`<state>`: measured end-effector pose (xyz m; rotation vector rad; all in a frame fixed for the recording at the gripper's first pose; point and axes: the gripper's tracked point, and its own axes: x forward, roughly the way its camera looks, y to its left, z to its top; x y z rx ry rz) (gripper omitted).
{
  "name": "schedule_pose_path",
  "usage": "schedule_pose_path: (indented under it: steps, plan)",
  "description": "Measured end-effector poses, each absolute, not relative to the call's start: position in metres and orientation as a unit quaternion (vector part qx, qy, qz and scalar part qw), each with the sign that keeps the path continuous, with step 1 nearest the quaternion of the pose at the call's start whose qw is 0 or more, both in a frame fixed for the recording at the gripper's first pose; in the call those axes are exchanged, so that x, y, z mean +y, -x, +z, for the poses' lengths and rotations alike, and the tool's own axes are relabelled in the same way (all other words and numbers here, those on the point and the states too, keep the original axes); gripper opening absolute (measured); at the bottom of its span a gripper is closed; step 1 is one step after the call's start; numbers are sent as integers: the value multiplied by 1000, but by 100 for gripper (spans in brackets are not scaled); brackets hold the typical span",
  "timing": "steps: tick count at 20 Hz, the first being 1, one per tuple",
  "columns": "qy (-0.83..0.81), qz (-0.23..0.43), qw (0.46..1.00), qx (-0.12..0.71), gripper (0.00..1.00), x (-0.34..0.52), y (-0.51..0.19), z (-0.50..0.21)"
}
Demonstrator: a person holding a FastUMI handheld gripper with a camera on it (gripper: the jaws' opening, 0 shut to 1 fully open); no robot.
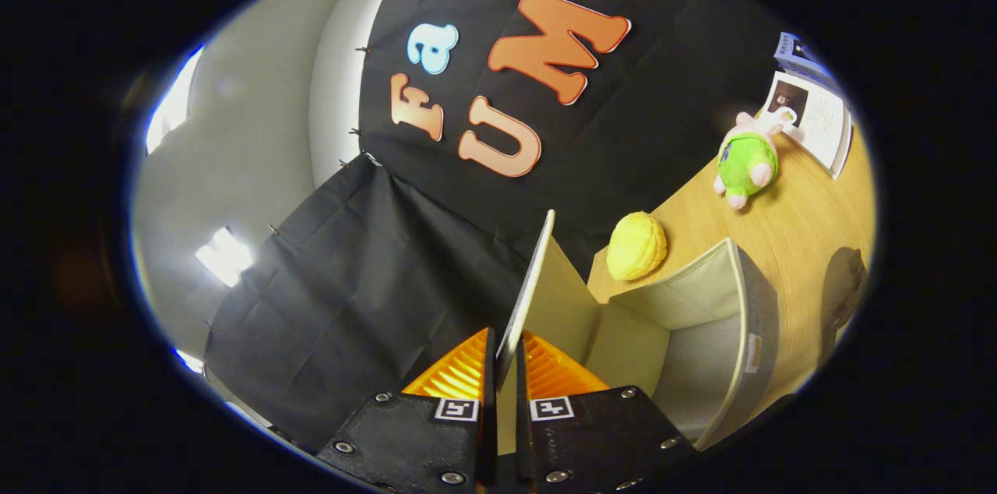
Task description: Open the storage box then place both shoes into the box .Put the left shoe in first, then the right shoe, with the right side of both shoes facing outward in a uniform manner.
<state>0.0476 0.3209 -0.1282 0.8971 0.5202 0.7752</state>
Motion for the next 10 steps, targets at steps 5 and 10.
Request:
schedule_pose_path:
  steps: [5, 10]
  plan:
    - [-378, 366, 818, 233, 12, 371, -42, -108]
    - [-293, 375, 852, 218, 31, 419, -31, -112]
